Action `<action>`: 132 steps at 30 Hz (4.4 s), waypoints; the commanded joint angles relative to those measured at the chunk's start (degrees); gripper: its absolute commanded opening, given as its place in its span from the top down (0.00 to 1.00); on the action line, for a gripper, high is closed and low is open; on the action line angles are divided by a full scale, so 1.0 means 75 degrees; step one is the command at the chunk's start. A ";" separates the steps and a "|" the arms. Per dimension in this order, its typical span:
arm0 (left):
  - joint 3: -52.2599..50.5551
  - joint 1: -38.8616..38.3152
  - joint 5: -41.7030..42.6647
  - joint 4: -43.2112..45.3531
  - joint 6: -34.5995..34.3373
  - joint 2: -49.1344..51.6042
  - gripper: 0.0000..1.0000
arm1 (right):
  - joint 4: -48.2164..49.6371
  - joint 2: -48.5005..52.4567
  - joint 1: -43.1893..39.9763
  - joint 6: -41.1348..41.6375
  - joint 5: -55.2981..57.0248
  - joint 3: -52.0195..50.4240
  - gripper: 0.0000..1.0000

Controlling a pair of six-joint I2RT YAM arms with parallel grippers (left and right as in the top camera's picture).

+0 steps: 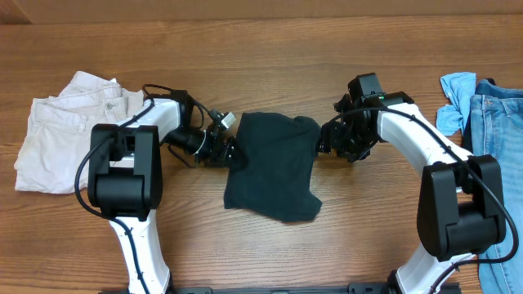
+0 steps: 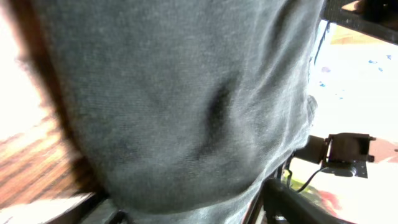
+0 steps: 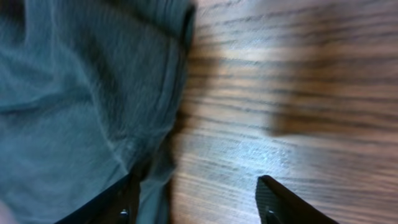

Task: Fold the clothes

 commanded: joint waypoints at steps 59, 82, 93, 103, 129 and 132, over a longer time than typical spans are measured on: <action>0.0530 0.0117 -0.2171 0.0198 -0.2486 -0.2567 0.00 | -0.0108 -0.0108 0.1958 0.0160 0.1037 -0.0629 0.96; 0.0530 -0.2597 -0.1413 0.1801 -0.3931 -0.0017 0.10 | -0.0012 -0.0600 0.0583 0.3089 0.1017 -0.1093 0.96; 0.0530 -0.3124 -0.2002 0.2308 -0.4683 -0.0017 0.31 | 0.0274 -0.0481 0.0434 0.3544 0.1061 -0.1536 0.96; 0.0530 -0.3719 -0.1976 0.2786 -0.4779 -0.0017 0.80 | 0.0227 -0.0481 0.0434 0.3483 0.1058 -0.1536 0.96; 0.0571 0.1629 -0.1705 0.0487 -0.1466 -0.3430 0.96 | -0.1233 -0.2669 -0.0428 0.0970 0.0017 0.0119 0.96; 0.0708 0.2550 -0.1553 0.0396 -0.0810 -0.3430 0.96 | -0.1268 -0.2669 -0.0428 0.0970 -0.0122 0.0119 0.96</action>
